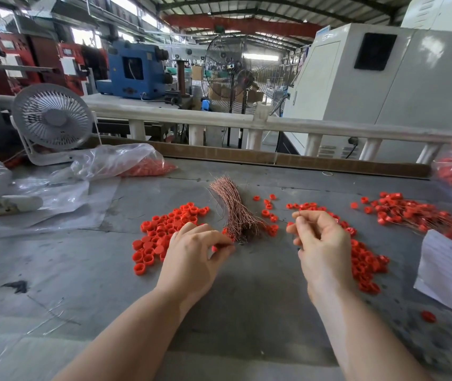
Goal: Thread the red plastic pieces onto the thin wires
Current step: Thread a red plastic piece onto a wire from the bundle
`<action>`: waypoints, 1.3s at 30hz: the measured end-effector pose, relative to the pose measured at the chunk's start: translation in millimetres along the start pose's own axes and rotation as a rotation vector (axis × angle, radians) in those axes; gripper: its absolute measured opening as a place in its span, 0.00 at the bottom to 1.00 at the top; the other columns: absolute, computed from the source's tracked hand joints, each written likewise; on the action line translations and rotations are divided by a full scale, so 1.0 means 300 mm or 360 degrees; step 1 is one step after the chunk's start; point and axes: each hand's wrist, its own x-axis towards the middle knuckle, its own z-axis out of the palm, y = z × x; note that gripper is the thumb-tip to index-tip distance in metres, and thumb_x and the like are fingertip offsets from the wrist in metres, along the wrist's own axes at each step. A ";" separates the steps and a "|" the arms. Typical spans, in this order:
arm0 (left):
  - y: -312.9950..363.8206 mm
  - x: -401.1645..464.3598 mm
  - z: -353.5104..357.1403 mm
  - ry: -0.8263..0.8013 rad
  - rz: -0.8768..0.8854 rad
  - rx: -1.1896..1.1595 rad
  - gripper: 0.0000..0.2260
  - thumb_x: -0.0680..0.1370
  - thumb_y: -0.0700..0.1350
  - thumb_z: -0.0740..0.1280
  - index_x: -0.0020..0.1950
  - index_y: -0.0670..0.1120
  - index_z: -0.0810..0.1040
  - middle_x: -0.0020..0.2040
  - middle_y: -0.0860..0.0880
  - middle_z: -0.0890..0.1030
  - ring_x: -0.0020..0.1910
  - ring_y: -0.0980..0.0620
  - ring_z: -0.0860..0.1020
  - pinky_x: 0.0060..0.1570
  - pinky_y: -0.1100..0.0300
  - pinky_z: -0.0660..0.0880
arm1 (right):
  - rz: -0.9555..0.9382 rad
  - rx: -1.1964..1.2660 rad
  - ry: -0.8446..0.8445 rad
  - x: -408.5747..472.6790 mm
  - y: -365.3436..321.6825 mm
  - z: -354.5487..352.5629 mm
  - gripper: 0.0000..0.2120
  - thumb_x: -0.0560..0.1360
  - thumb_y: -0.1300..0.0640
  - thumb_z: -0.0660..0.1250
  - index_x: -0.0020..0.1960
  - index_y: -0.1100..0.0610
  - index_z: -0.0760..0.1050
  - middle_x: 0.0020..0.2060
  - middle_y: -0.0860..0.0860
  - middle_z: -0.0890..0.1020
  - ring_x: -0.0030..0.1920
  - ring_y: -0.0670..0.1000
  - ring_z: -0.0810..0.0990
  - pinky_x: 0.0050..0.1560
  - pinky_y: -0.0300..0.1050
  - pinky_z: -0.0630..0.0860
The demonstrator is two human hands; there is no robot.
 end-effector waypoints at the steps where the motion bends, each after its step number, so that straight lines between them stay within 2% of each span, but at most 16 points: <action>1: 0.004 0.000 -0.003 -0.0012 0.0039 -0.0028 0.01 0.71 0.46 0.73 0.42 0.50 0.85 0.37 0.58 0.78 0.40 0.60 0.68 0.45 0.64 0.66 | -0.0010 -0.0011 -0.0005 -0.003 -0.002 0.003 0.12 0.77 0.65 0.62 0.39 0.51 0.75 0.29 0.47 0.79 0.27 0.40 0.70 0.32 0.39 0.66; 2: 0.010 -0.001 -0.006 -0.0025 0.0080 -0.0054 0.01 0.71 0.45 0.74 0.41 0.50 0.84 0.36 0.59 0.76 0.39 0.61 0.68 0.44 0.69 0.64 | -0.0022 -0.0023 -0.0010 -0.005 -0.003 0.005 0.12 0.77 0.64 0.62 0.39 0.51 0.75 0.29 0.46 0.79 0.27 0.40 0.70 0.32 0.39 0.66; 4: 0.023 -0.005 -0.012 -0.0052 0.0153 -0.0110 0.01 0.71 0.43 0.74 0.41 0.49 0.84 0.36 0.57 0.77 0.39 0.60 0.69 0.43 0.73 0.64 | -0.0045 -0.0041 -0.0011 -0.008 -0.004 0.008 0.12 0.77 0.64 0.62 0.39 0.51 0.75 0.28 0.46 0.79 0.27 0.40 0.70 0.32 0.39 0.66; 7: 0.042 -0.013 -0.028 -0.0116 0.0234 -0.0193 0.05 0.70 0.43 0.69 0.44 0.48 0.83 0.38 0.56 0.78 0.39 0.58 0.71 0.43 0.74 0.65 | -0.0075 -0.0072 -0.0010 -0.011 -0.002 0.010 0.12 0.77 0.65 0.62 0.38 0.51 0.75 0.27 0.46 0.78 0.27 0.40 0.70 0.32 0.38 0.67; 9: 0.053 -0.017 -0.040 -0.0184 0.0286 -0.0238 0.10 0.69 0.43 0.67 0.49 0.48 0.82 0.39 0.57 0.77 0.40 0.58 0.72 0.45 0.74 0.64 | -0.0109 -0.0115 -0.0013 -0.012 -0.001 0.008 0.12 0.76 0.65 0.62 0.38 0.51 0.75 0.27 0.46 0.78 0.26 0.40 0.70 0.30 0.35 0.68; 11: 0.061 -0.021 -0.047 -0.0253 0.0357 -0.0241 0.13 0.69 0.47 0.66 0.52 0.47 0.81 0.40 0.56 0.77 0.40 0.57 0.72 0.45 0.73 0.65 | -0.0151 -0.0178 -0.0015 -0.012 -0.001 0.008 0.13 0.76 0.66 0.63 0.37 0.51 0.74 0.28 0.46 0.78 0.26 0.41 0.70 0.29 0.32 0.68; 14: 0.069 -0.023 -0.044 -0.0267 0.0408 -0.0191 0.14 0.69 0.50 0.71 0.53 0.48 0.81 0.40 0.56 0.78 0.38 0.57 0.71 0.44 0.72 0.66 | -0.0172 -0.0281 -0.0007 -0.014 0.000 0.009 0.13 0.75 0.66 0.63 0.37 0.50 0.74 0.29 0.47 0.79 0.26 0.42 0.70 0.32 0.38 0.70; 17: 0.073 -0.024 -0.032 -0.0236 0.0399 -0.0195 0.12 0.68 0.51 0.73 0.47 0.47 0.83 0.39 0.54 0.79 0.37 0.59 0.70 0.43 0.74 0.66 | -0.0181 -0.0347 -0.0001 -0.017 0.001 0.010 0.14 0.75 0.66 0.64 0.37 0.50 0.74 0.29 0.47 0.79 0.28 0.46 0.73 0.36 0.45 0.72; 22: 0.067 -0.025 -0.017 -0.0275 0.0385 -0.0196 0.03 0.68 0.45 0.73 0.39 0.46 0.84 0.37 0.52 0.80 0.39 0.58 0.72 0.43 0.71 0.68 | -0.0162 -0.0392 0.0013 -0.017 0.000 0.015 0.12 0.75 0.66 0.64 0.38 0.52 0.75 0.29 0.47 0.79 0.32 0.50 0.75 0.40 0.49 0.74; 25: 0.064 -0.027 -0.018 -0.0344 0.0391 -0.0172 0.02 0.70 0.44 0.73 0.41 0.47 0.84 0.38 0.53 0.80 0.39 0.56 0.75 0.44 0.69 0.69 | -0.0153 -0.0412 0.0022 -0.019 0.000 0.012 0.11 0.75 0.66 0.64 0.38 0.52 0.75 0.29 0.47 0.79 0.33 0.51 0.75 0.40 0.50 0.75; 31: 0.066 -0.030 -0.025 -0.0444 0.0427 -0.0173 0.05 0.70 0.41 0.72 0.44 0.49 0.84 0.40 0.54 0.79 0.40 0.61 0.71 0.44 0.74 0.68 | -0.0132 -0.0448 0.0039 -0.024 -0.003 0.008 0.13 0.75 0.65 0.64 0.37 0.50 0.74 0.30 0.47 0.80 0.34 0.52 0.76 0.41 0.50 0.75; 35: 0.064 -0.029 -0.025 -0.0391 0.0385 -0.0164 0.05 0.70 0.42 0.74 0.44 0.48 0.84 0.40 0.54 0.79 0.39 0.59 0.72 0.43 0.76 0.66 | -0.0108 -0.0466 0.0047 -0.026 -0.007 0.009 0.14 0.75 0.65 0.64 0.36 0.49 0.74 0.31 0.47 0.80 0.34 0.52 0.76 0.41 0.50 0.75; 39: 0.060 -0.029 -0.027 -0.0310 0.0343 -0.0155 0.11 0.69 0.45 0.74 0.50 0.49 0.81 0.41 0.56 0.78 0.39 0.56 0.74 0.43 0.73 0.67 | -0.0086 -0.0482 0.0045 -0.028 -0.010 0.010 0.15 0.75 0.65 0.64 0.35 0.48 0.73 0.31 0.47 0.80 0.34 0.53 0.77 0.41 0.50 0.76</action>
